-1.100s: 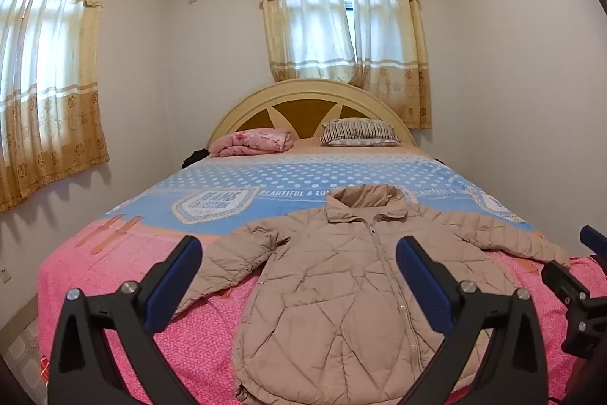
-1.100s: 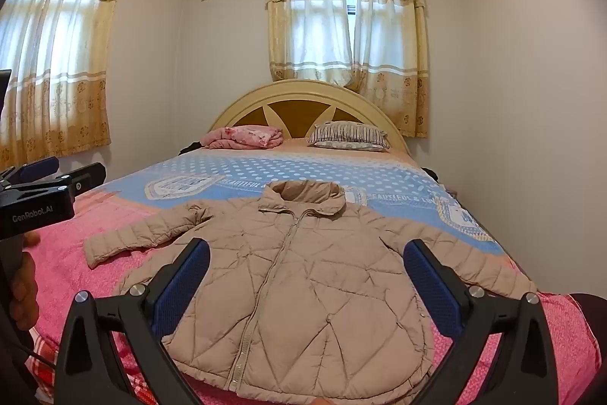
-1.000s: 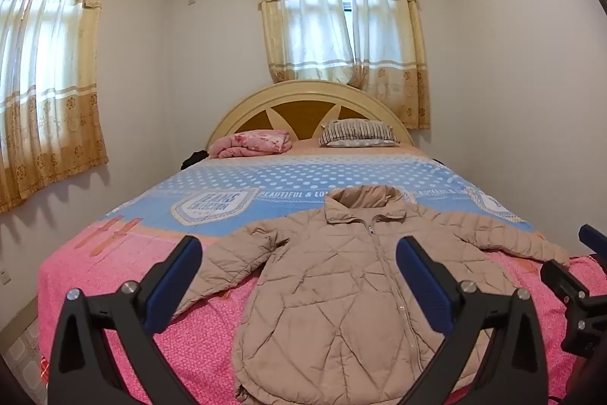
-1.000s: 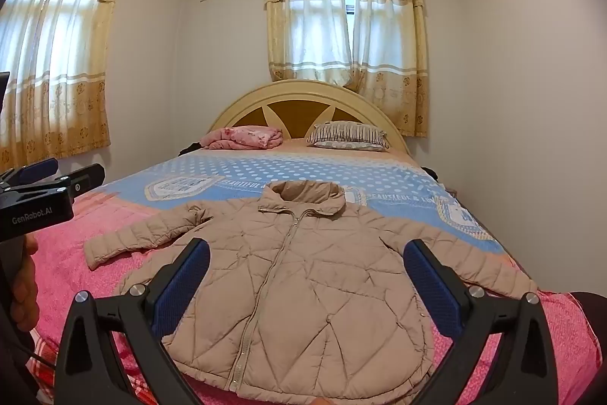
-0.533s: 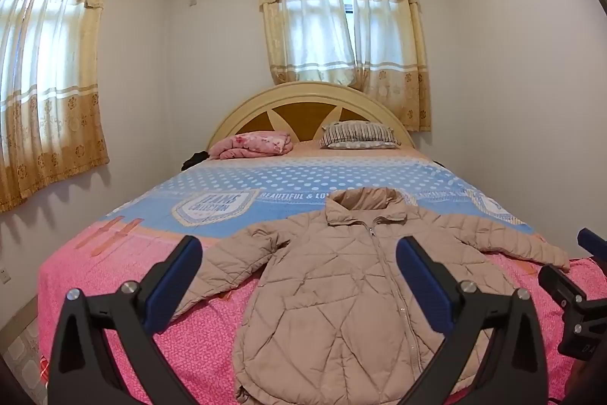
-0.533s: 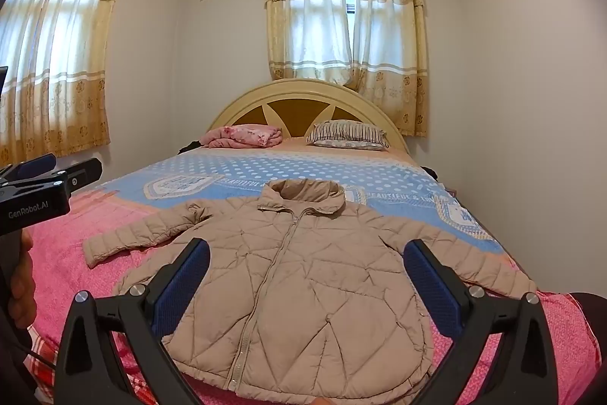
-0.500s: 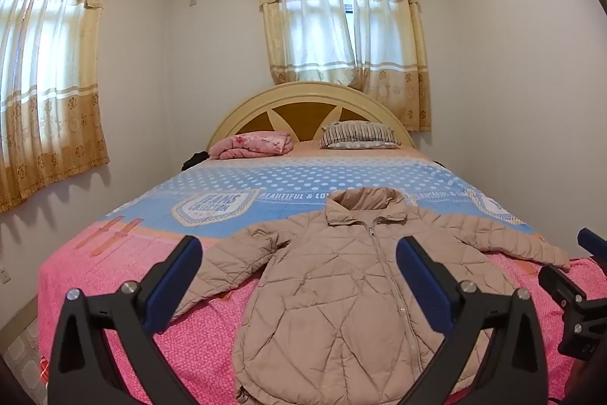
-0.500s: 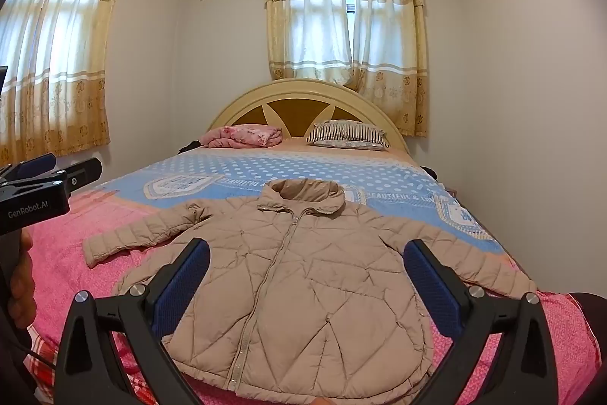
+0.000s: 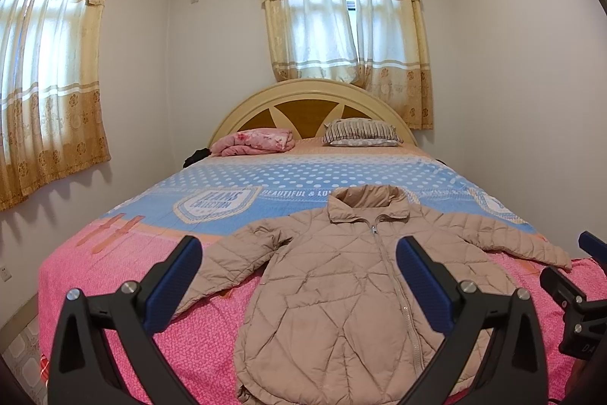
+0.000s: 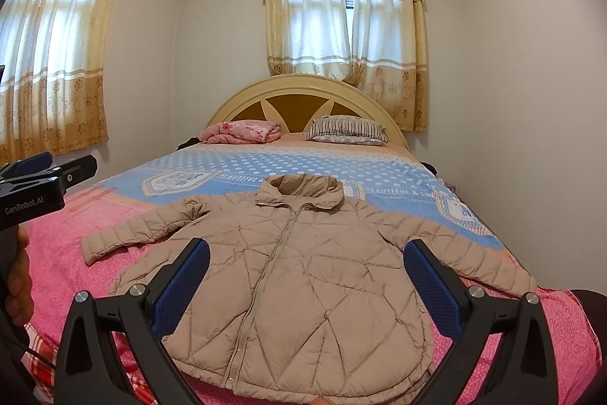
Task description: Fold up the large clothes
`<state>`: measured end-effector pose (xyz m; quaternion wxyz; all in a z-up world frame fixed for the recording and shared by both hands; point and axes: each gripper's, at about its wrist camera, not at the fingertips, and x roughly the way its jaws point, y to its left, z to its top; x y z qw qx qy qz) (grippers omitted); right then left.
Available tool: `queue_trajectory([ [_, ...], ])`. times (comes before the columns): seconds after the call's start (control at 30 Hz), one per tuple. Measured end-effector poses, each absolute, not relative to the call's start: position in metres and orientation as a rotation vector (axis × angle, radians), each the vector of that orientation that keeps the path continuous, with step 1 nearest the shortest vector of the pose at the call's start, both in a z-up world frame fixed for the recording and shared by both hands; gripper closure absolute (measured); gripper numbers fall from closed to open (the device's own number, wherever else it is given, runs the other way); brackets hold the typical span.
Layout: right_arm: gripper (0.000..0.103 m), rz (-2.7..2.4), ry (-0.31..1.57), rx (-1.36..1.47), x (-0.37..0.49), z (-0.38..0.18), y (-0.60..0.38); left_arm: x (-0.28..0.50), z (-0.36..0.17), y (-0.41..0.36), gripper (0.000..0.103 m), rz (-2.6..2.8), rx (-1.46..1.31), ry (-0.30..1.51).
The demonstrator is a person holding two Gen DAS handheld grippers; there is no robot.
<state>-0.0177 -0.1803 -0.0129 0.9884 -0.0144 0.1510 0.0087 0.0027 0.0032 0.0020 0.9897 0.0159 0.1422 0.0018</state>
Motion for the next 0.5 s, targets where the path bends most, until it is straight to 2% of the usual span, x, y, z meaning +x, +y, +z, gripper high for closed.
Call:
queue_trajectory([
  [0.5, 0.001, 0.018, 0.308, -0.033, -0.0163, -0.0122, -0.182, 0.0035, -0.0007, 0.0059, 0.0, 0.006, 0.03, 0.282],
])
